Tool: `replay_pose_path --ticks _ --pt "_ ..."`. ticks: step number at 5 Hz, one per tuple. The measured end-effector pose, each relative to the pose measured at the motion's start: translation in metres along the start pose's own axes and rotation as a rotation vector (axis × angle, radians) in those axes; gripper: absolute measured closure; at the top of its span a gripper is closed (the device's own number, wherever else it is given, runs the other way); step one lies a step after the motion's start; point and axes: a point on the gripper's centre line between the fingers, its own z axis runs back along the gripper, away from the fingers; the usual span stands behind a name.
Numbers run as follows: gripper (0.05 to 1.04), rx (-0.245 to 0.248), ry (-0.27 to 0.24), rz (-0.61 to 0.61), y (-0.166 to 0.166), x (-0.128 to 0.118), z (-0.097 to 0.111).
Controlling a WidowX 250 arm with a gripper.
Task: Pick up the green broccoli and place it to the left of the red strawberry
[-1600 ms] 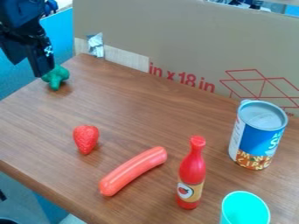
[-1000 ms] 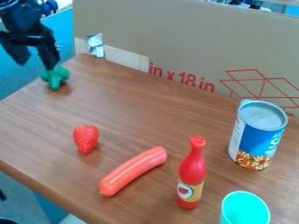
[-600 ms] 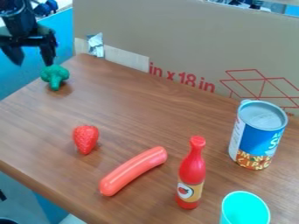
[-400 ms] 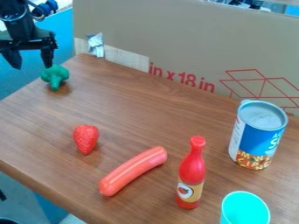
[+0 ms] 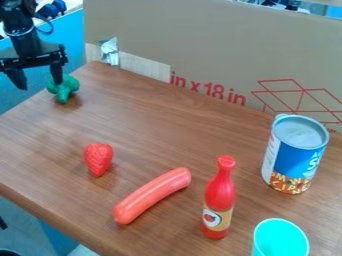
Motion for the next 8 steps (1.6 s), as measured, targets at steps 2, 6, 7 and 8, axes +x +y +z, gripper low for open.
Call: replay_pose_path --ticks 2,6,7,8 --pt "0.082 0.058 0.034 0.033 -0.001 0.0 -0.019" --pt "0.082 0.082 0.054 0.068 -0.019 -0.003 -0.035" --pt "0.082 0.082 0.055 0.062 -0.026 -0.003 -0.038" --pt "0.082 0.076 0.056 0.055 -0.034 -0.003 -0.039"
